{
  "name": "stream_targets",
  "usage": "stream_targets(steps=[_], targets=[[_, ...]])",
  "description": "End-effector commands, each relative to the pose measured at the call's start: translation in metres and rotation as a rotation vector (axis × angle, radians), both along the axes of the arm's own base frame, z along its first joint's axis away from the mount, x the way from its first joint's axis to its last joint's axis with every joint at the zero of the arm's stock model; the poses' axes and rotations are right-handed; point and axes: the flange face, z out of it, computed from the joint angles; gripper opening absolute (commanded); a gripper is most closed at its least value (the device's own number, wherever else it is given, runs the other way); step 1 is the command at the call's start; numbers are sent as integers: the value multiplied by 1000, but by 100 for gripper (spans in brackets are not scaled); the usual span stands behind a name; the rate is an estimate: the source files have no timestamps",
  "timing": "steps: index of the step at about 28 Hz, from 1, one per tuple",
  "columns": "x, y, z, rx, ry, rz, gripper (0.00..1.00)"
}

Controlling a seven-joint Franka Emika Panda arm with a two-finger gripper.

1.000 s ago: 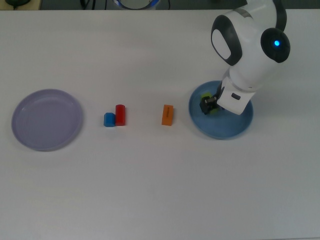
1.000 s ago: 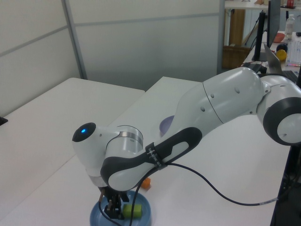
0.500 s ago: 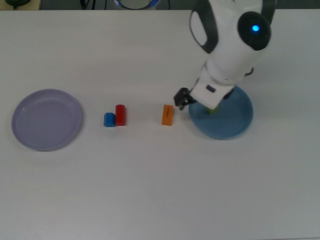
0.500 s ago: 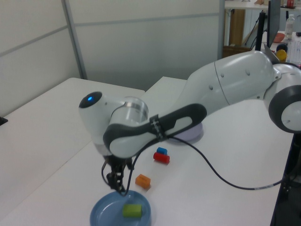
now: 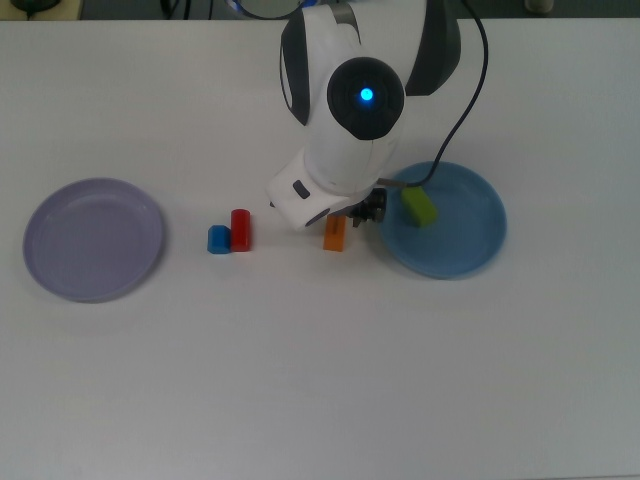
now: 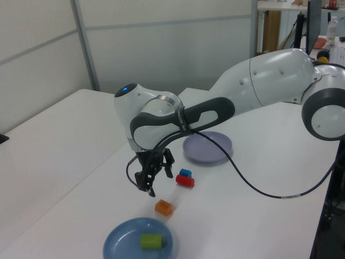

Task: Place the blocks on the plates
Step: 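Move the gripper back and grasp the orange block, then carry the orange block and release it onto the blue plate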

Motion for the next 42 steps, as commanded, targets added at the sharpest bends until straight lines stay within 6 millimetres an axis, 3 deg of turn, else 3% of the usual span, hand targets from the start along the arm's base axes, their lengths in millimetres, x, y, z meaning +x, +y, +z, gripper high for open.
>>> stream_targets(steps=[1, 23, 25, 28, 31, 32, 33, 42], targets=[[-7, 7, -23, -12, 42, -49, 100], [-6, 4, -59, -33, 87, -42, 97], [-6, 4, -59, -34, 87, -39, 89], [-6, 4, -59, -34, 87, -36, 53], [-6, 4, -59, -32, 88, -33, 23], [-6, 4, -59, -31, 88, -32, 3], [-6, 5, -59, -30, 88, -32, 0], [-3, 3, -45, -17, 69, -19, 0]])
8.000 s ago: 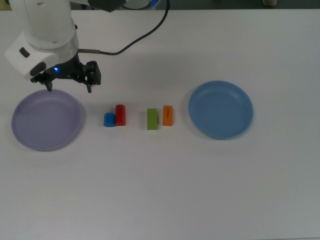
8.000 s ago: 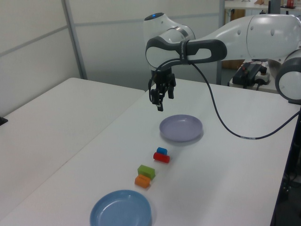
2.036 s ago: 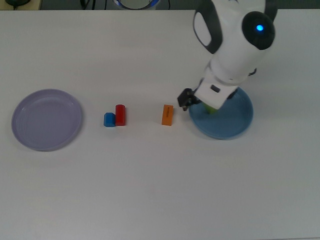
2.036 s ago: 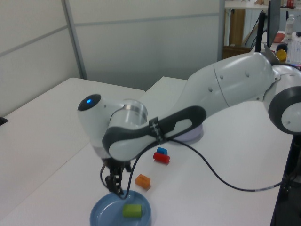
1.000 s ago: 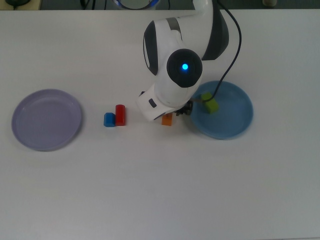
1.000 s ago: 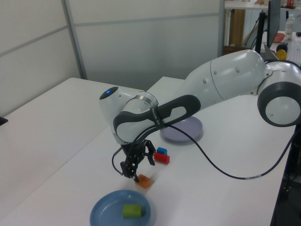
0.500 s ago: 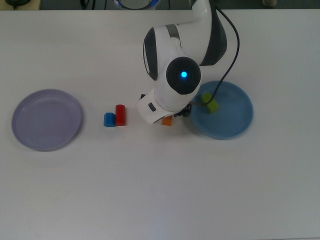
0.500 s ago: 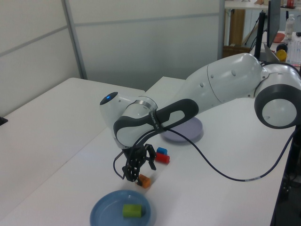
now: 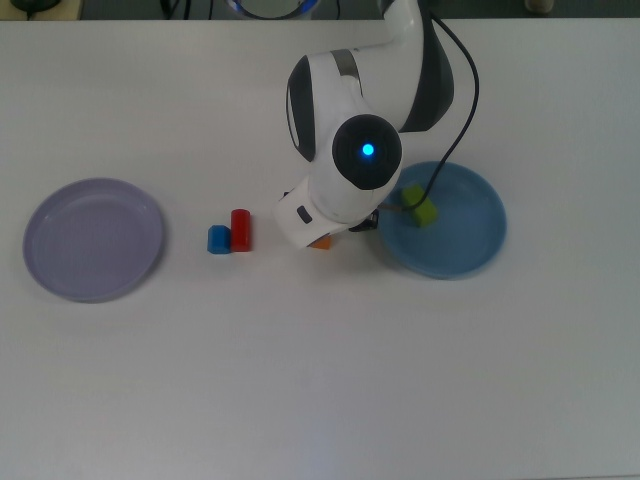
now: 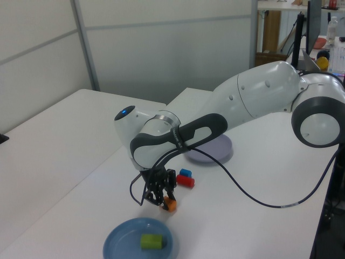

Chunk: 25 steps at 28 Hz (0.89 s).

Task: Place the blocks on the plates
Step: 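Carry the orange block and release it onto the blue plate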

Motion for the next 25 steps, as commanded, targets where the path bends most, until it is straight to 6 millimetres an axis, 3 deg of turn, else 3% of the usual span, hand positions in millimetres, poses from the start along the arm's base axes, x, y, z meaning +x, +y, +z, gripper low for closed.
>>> stream_targets(steps=[1, 4, 8, 10, 16, 25], targets=[[1, -1, 18, 5, -26, 10, 0], [4, 2, 46, 24, -68, 25, 0], [2, 13, 66, 33, -96, 50, 0], [0, 22, 67, 33, -99, 65, 0], [-5, 80, 69, 49, -147, 151, 0], [-7, 113, 51, 64, -180, 204, 0]])
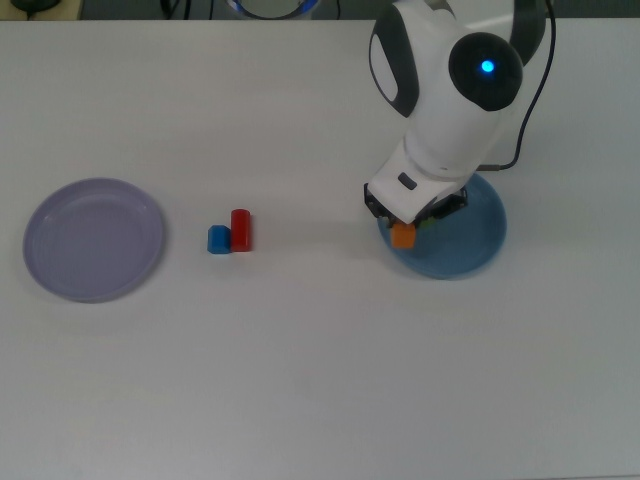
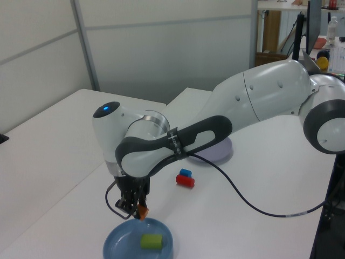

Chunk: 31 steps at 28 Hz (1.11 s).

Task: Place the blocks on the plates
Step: 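Carry the orange block and release it onto the blue plate, then move the gripper to the red block and grasp it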

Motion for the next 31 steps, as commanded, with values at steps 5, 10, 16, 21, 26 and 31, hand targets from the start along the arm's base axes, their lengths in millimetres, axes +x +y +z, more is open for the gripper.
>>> stream_targets(steps=[5, 10, 16, 21, 26, 31], targets=[[-4, 18, -27, -45, -1, 69, 14], [-7, 20, -29, -56, 1, 78, 73], [-2, 11, -19, -40, -8, 56, 100], [1, -8, 8, -10, -26, 17, 100], [6, -49, 20, -22, -5, -47, 100], [12, -104, 14, -59, 36, -102, 100]])
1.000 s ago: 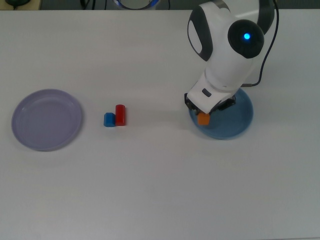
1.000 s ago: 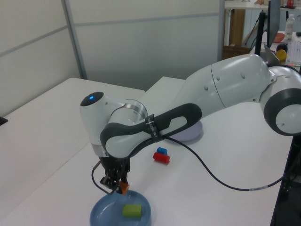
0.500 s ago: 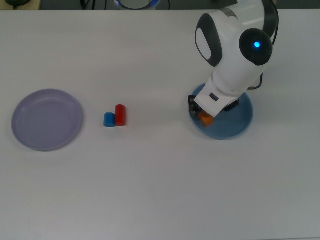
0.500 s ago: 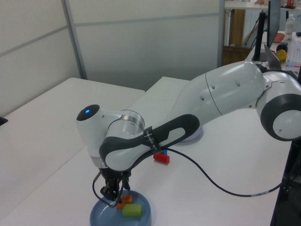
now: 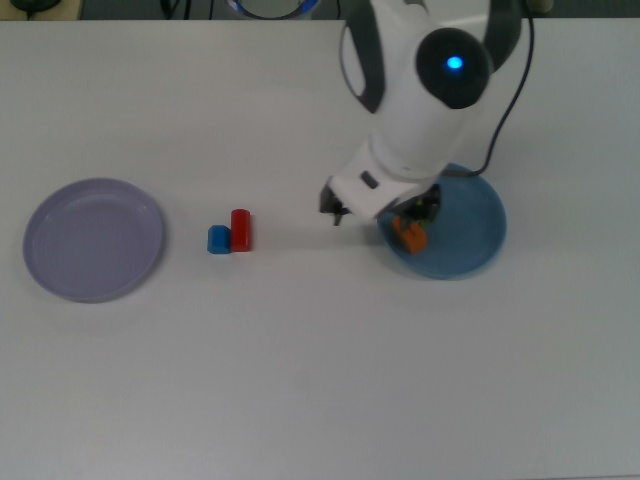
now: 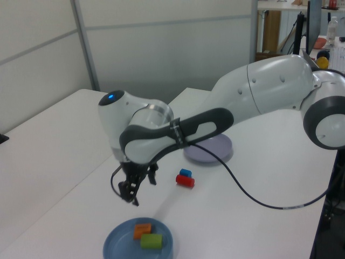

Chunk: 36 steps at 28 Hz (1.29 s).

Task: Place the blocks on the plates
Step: 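Move the gripper to the red block and grasp it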

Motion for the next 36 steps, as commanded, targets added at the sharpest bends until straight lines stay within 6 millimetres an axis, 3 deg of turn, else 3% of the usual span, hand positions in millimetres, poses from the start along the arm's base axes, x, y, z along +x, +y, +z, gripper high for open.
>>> stream_targets(steps=[1, 2, 7, 12, 22, 27, 36], targets=[[0, -57, -4, -16, 52, -41, 100], [3, -78, -5, -27, 54, -60, 100], [6, -126, -16, -51, 83, -45, 100], [3, -152, -27, -53, 116, -22, 100], [-21, -172, -52, -63, 278, -63, 100], [-22, -172, -55, -63, 284, -61, 100], [-19, -172, -75, -88, 302, -48, 100]])
